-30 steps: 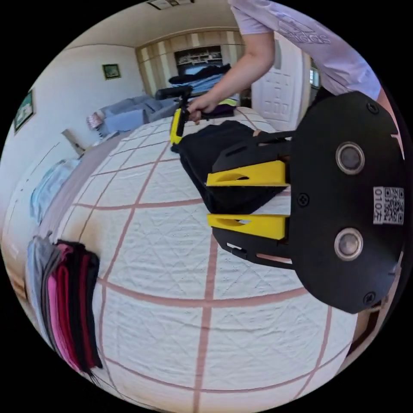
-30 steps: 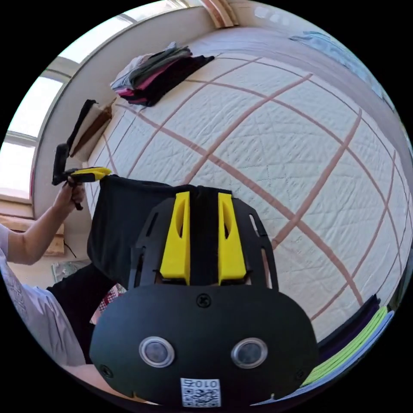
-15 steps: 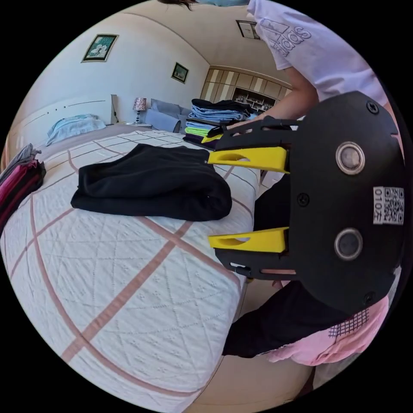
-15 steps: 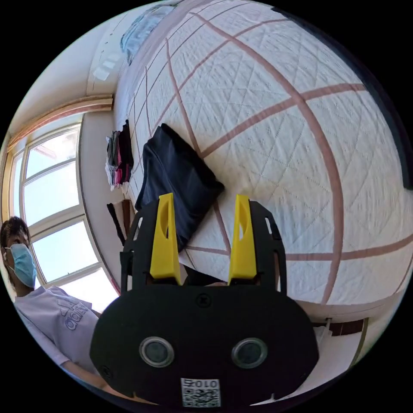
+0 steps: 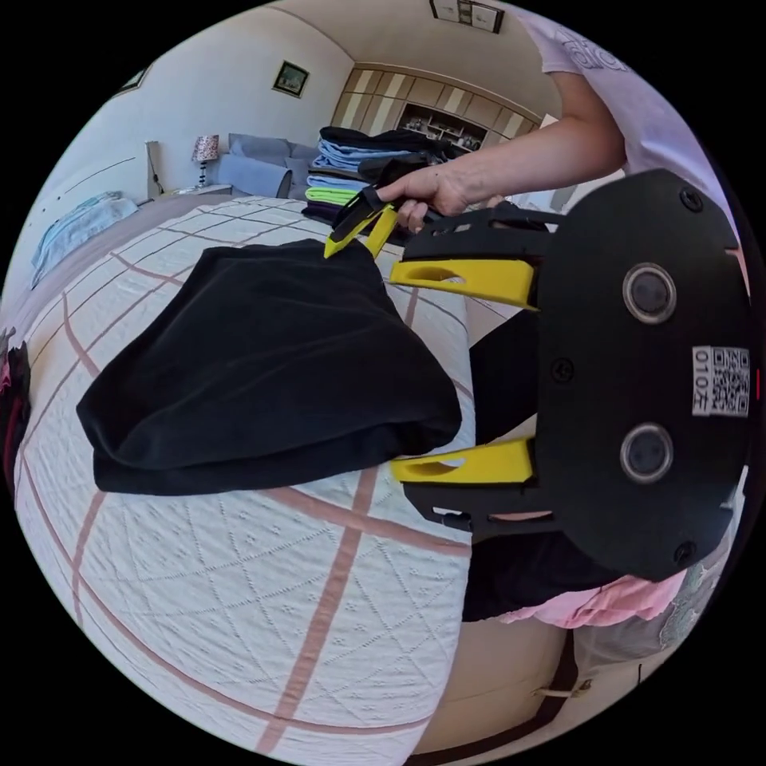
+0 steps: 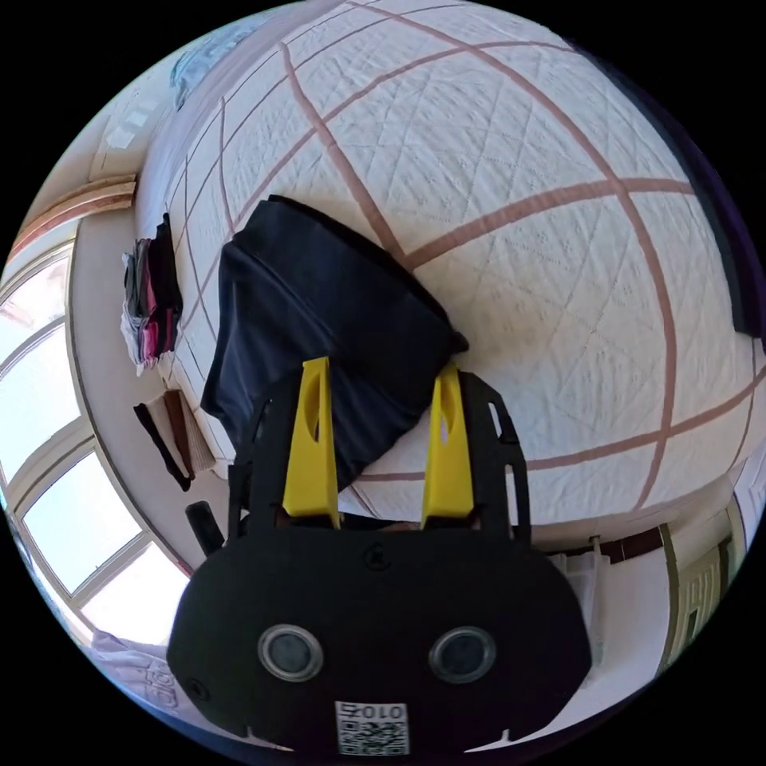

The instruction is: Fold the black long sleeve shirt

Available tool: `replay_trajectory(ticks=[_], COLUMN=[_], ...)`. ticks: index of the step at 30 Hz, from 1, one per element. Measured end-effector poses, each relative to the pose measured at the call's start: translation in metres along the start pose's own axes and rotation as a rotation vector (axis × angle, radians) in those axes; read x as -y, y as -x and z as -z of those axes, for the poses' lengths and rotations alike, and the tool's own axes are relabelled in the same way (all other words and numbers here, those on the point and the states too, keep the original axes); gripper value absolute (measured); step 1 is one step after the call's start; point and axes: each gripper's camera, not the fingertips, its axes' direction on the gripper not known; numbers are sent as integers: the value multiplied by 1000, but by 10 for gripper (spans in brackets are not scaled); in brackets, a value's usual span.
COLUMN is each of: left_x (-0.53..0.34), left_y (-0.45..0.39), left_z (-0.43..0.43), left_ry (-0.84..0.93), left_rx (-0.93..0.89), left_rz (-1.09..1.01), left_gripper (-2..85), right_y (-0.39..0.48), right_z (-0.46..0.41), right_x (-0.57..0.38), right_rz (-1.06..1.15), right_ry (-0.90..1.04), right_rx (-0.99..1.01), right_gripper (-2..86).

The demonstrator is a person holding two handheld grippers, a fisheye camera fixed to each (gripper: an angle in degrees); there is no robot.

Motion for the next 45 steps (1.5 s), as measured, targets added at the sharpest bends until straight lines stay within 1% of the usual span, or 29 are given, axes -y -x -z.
replay_trajectory(ticks=[2,4,6,8,9,11,13,15,17,19,21,23,25,28,30,32,35,36,38,41,45], left_x=[-1,-2,-6,-17,-20,-32,-34,-39,-45,-52,-56,-55,-52,-44,-43,-43,-42,-40,-39,-42,-48], left_y=[1,3,15,42,47,60,72,83,97,106,117,133,140,153,168,191,210,213,219,226,239], left_z=[6,8,7,15,18,24,17,14,10,11,5,-11,-17,-23,-28,-33,-37,-37,-29,-15,1], left_ry=[-24,-52,-77,-140,-158,-204,-161,-172,-151,-161,-136,-104,-125,-111,-104,-107,-102,-96,-98,-103,-130], left_rx=[-31,-73,-155,-287,-300,-361,-365,-342,-272,-211,-213,-338,-418,-434,-486,-577,-634,-632,-566,-546,-582], left_rz=[3,-41,-31,13,10,-15,9,36,68,111,143,175,176,173,182,208,219,213,194,172,168], left_gripper=[266,265,260,246,243,228,219,211,211,214,216,216,214,212,207,197,181,176,162,151,139], right_y=[11,15,2,-17,-27,-38,-46,-56,-61,-61,-58,-56,-56,-57,-60,-64,-66,-63,-57,-49,-44], right_z=[-1,1,5,11,14,13,8,1,3,8,14,17,21,27,31,32,37,42,54,84,119], right_x=[4,9,14,16,16,18,21,24,23,21,17,15,13,9,7,5,2,-2,-10,-30,-59], right_rz=[12,38,13,-28,-38,-37,-34,-54,-66,-62,-41,-37,-33,-25,-28,-37,-33,-15,16,70,126], right_ry=[23,42,62,74,82,109,141,167,174,173,169,173,180,197,218,239,268,267,259,217,153], right_rx=[-13,-13,79,193,262,318,327,401,419,423,400,386,375,373,385,400,394,372,342,299,337], right_gripper=[158,146,129,118,114,111,109,104,102,102,103,104,105,106,105,102,86,80,76,73,70])
